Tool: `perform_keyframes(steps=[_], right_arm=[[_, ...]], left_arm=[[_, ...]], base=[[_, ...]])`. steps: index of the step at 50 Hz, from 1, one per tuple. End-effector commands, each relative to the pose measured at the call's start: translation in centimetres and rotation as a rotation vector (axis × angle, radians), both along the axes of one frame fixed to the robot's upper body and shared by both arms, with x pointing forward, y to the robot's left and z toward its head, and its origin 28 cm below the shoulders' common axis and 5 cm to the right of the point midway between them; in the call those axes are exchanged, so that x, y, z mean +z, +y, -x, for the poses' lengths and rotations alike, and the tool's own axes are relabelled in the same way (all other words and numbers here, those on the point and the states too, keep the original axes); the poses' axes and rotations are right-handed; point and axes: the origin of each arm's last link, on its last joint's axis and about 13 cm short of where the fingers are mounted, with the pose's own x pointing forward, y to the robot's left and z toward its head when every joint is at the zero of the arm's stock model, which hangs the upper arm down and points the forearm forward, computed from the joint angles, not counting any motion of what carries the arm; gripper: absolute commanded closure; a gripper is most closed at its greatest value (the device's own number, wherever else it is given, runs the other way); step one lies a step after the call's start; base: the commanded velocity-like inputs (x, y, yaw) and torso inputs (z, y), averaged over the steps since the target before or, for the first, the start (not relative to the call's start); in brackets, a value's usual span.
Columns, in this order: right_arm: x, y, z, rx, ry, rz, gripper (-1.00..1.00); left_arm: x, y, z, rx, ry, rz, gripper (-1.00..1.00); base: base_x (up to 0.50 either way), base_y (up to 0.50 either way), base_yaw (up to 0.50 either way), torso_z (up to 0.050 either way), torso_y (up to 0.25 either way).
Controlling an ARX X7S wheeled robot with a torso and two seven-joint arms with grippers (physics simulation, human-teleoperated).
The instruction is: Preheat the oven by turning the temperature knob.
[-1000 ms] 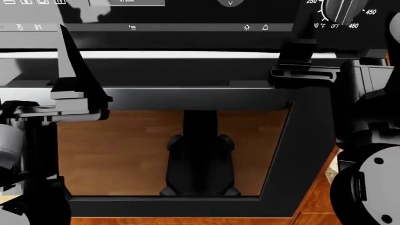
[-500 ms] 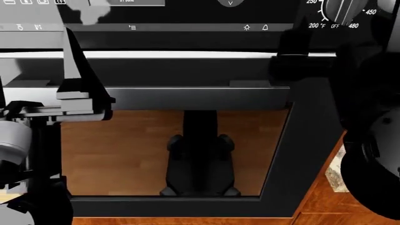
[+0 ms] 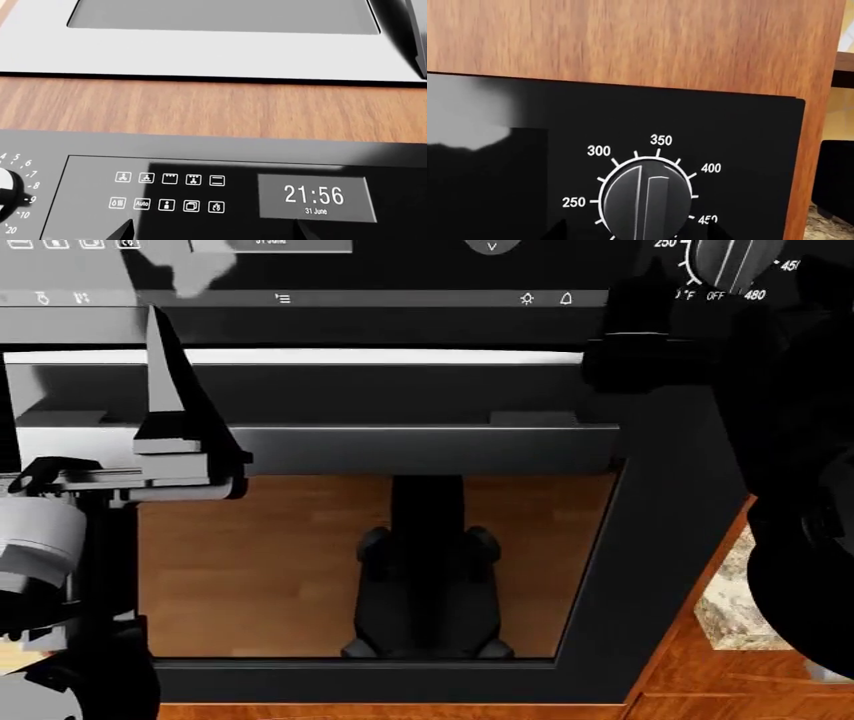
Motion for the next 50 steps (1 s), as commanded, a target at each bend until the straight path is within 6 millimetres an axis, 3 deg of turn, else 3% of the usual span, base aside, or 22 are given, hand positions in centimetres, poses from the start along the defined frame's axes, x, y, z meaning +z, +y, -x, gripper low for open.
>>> perform_keyframes(steps=[1, 12, 17, 50], right_arm=[[0.2, -0.1, 0.1, 0.007, -0.003, -0.011, -1.00], [0.6, -0.3, 0.2, 0.007, -0.003, -0.025, -1.00], [0.2, -0.1, 1.4, 0.039, -0.003, -0.035, -1.00], [0.7, -0.3, 1.1, 0.030, -0.011, -0.030, -1.00]], left_arm=[[-0.1, 0.0, 0.0, 0.001, 0.004, -0.005, -1.00], [-0.1, 0.0, -0.1, 0.001, 0.008, -0.004, -1.00], [-0.1, -0.1, -0.1, 0.002, 0.009, -0.006, -1.00], [-0.2, 0.0, 0.2, 0.003, 0.013, -0.010, -1.00]], base=[[0.00, 0.00, 0.00, 0.000, 0.000], [0.00, 0.00, 0.00, 0.000, 0.000], [0.00, 0.00, 0.00, 0.000, 0.000], [0.00, 0.00, 0.00, 0.000, 0.000]])
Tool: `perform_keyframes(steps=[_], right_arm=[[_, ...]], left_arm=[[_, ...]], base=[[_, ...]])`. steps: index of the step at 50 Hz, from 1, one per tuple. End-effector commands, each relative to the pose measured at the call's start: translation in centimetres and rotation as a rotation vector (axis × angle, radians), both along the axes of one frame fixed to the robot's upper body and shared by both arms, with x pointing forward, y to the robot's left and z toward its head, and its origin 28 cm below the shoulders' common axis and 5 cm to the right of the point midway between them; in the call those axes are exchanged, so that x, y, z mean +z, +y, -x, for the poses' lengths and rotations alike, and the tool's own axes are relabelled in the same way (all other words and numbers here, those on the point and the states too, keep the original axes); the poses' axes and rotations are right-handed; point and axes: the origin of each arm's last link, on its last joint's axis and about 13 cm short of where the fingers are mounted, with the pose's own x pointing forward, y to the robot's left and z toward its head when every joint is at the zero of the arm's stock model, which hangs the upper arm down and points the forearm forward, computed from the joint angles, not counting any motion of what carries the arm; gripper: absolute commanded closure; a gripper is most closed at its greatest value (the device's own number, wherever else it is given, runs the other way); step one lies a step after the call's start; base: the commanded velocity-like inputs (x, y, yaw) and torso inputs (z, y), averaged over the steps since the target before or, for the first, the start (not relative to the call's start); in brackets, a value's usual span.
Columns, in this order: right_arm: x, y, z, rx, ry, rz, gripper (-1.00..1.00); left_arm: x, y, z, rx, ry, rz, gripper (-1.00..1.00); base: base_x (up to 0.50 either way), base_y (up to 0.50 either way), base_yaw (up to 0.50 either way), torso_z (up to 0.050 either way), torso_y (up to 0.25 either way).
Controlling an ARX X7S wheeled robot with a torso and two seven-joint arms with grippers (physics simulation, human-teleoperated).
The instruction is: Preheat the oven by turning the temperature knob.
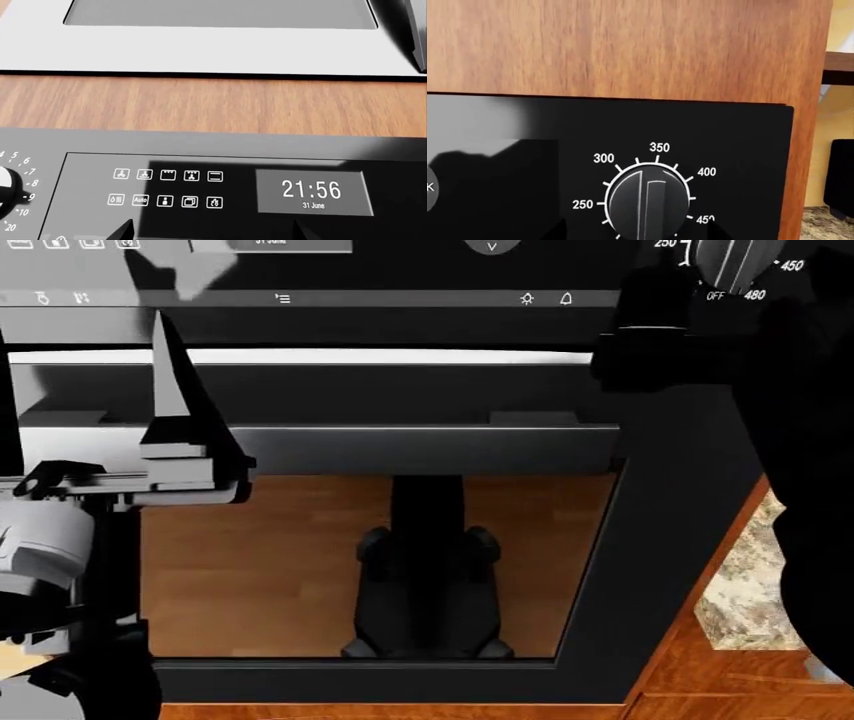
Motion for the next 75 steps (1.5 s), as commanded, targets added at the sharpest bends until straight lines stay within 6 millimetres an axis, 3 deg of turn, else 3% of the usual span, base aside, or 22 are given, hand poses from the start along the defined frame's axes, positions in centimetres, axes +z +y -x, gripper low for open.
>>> perform_keyframes(steps=[1, 38, 39, 64, 75], right_arm=[[0.0, -0.2, -0.2, -0.006, 0.001, -0.004, -1.00], [-0.3, -0.5, -1.5, 0.002, 0.032, -0.010, -1.00], [-0.4, -0.5, -1.5, 0.000, 0.031, -0.006, 1.00], [-0.6, -0.6, -1.3, 0.027, 0.001, -0.010, 1.00], [0.2, -0.9, -0.2, 0.006, -0.026, -0.017, 1.00]], left_arm=[[0.0, 0.0, 0.1, 0.000, 0.001, -0.001, -1.00], [-0.1, 0.0, -0.2, 0.000, 0.002, 0.000, -1.00], [-0.1, 0.0, -0.2, 0.000, 0.002, 0.000, -1.00], [-0.4, -0.1, 0.0, -0.003, 0.012, -0.013, -1.00], [-0.5, -0.2, -0.1, -0.007, 0.017, -0.015, -1.00]], base=[[0.00, 0.00, 0.00, 0.000, 0.000], [0.00, 0.00, 0.00, 0.000, 0.000], [0.00, 0.00, 0.00, 0.000, 0.000], [0.00, 0.00, 0.00, 0.000, 0.000], [0.00, 0.00, 0.00, 0.000, 0.000]])
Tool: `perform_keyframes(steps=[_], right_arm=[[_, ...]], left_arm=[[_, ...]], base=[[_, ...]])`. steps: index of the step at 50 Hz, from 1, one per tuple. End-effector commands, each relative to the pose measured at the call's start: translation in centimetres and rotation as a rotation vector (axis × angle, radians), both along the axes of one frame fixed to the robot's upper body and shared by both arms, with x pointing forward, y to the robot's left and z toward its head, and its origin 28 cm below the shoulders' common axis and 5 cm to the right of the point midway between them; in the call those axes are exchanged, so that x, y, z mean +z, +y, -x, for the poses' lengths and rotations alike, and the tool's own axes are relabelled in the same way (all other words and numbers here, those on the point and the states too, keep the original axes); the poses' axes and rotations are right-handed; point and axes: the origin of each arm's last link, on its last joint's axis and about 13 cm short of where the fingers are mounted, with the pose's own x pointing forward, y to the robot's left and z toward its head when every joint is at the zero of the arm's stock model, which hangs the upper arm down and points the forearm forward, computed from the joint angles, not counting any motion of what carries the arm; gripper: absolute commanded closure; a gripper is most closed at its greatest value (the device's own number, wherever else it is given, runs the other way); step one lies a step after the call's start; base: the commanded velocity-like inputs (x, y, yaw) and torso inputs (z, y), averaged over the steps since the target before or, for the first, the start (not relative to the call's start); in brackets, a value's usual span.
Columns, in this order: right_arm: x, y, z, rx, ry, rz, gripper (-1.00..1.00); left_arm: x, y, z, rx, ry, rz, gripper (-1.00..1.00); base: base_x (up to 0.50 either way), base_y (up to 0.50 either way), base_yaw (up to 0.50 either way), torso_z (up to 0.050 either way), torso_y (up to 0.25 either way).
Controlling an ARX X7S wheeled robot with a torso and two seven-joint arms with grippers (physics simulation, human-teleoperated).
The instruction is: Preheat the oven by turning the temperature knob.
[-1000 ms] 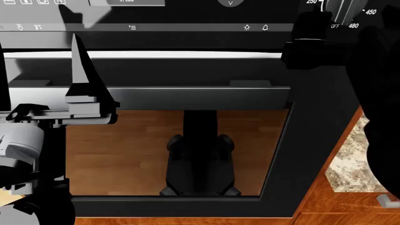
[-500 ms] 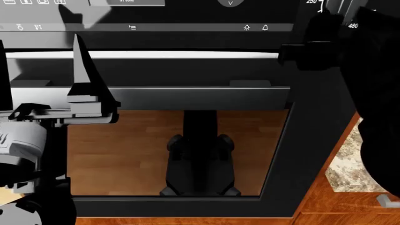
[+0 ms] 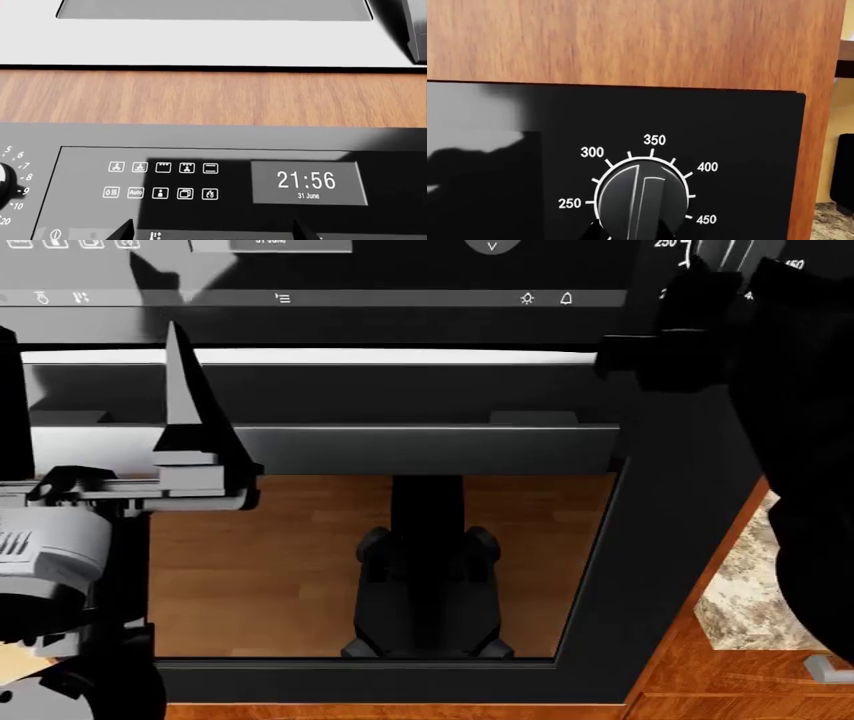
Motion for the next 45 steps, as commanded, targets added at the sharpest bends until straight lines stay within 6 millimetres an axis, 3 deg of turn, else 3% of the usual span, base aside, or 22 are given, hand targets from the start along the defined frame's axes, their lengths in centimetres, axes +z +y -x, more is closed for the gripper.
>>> perform_keyframes(steps=[1, 45], right_arm=[[0.6, -0.2, 1.2, -0.009, -0.041, -0.005, 1.00], [1.8, -0.2, 0.4, -0.005, -0.053, -0.032, 1.00]], left_arm=[[-0.1, -0.1, 0.0, -0.003, 0.005, -0.003, -1.00], [-0.1, -0.1, 0.0, -0.002, 0.005, -0.004, -1.00]], base=[[-0.02, 0.00, 0.00, 0.000, 0.000], [0.00, 0.00, 0.00, 0.000, 0.001]])
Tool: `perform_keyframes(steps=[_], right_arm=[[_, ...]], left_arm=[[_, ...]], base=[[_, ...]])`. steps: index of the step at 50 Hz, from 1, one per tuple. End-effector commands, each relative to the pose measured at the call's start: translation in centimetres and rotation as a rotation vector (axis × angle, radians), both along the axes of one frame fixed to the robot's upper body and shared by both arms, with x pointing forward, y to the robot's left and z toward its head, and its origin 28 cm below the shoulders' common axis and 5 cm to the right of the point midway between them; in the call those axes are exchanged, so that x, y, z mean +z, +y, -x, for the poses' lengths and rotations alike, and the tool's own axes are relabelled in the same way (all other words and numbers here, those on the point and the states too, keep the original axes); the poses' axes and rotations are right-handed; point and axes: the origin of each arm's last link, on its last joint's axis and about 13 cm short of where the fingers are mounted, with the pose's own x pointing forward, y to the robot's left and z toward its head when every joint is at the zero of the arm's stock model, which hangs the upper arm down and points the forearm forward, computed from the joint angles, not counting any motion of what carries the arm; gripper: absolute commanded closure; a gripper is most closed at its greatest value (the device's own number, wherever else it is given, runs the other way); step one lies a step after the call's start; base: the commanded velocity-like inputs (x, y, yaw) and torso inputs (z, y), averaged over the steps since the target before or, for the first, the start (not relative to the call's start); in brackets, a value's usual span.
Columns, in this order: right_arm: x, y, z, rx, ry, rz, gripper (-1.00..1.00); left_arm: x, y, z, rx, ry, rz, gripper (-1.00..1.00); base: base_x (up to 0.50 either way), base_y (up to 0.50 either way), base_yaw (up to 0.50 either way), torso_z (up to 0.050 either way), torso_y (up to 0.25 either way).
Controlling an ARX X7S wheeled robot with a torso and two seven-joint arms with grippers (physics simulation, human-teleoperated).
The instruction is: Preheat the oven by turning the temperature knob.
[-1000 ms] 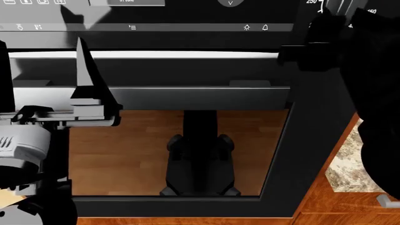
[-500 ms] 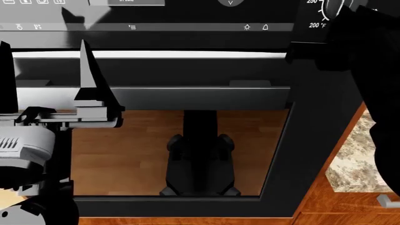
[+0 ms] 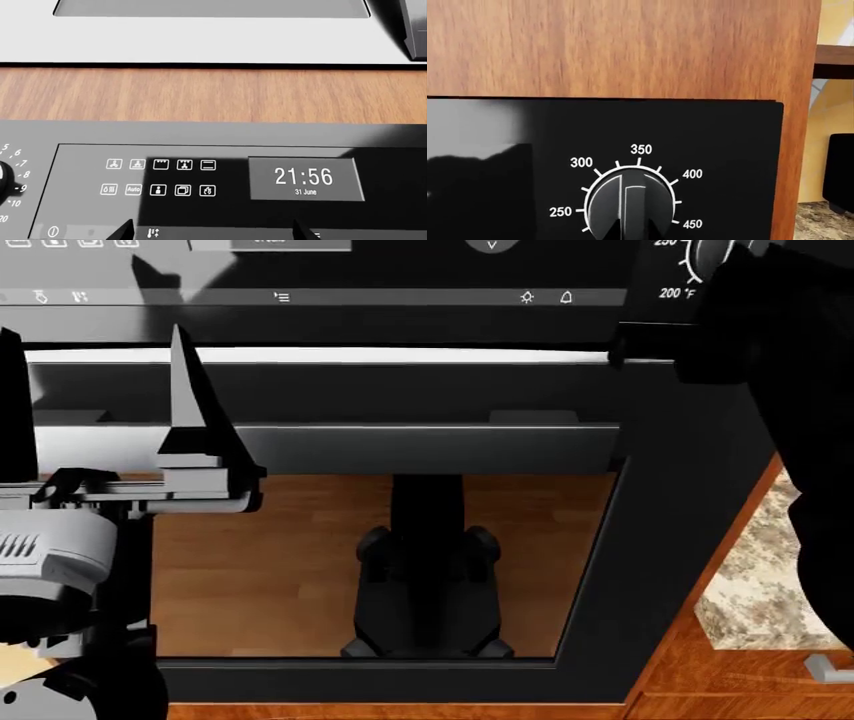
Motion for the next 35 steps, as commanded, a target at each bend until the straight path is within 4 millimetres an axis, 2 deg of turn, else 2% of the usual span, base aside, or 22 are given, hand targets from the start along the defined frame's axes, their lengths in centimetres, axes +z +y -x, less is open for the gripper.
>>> perform_keyframes(steps=[1, 35], right_arm=[[1.27, -0.01, -0.17, 0.013, -0.045, -0.018, 1.00], [0.68, -0.20, -1.06, 0.014, -0.018, -0.059, 1.00]], left_arm=[[0.01, 0.01, 0.03, -0.001, 0.001, 0.001, -1.00], [-0.03, 0.01, 0.05, 0.000, 0.002, 0.000, -1.00]], base=[[0.00, 0.00, 0.00, 0.000, 0.000], [0.00, 0.00, 0.00, 0.001, 0.000]])
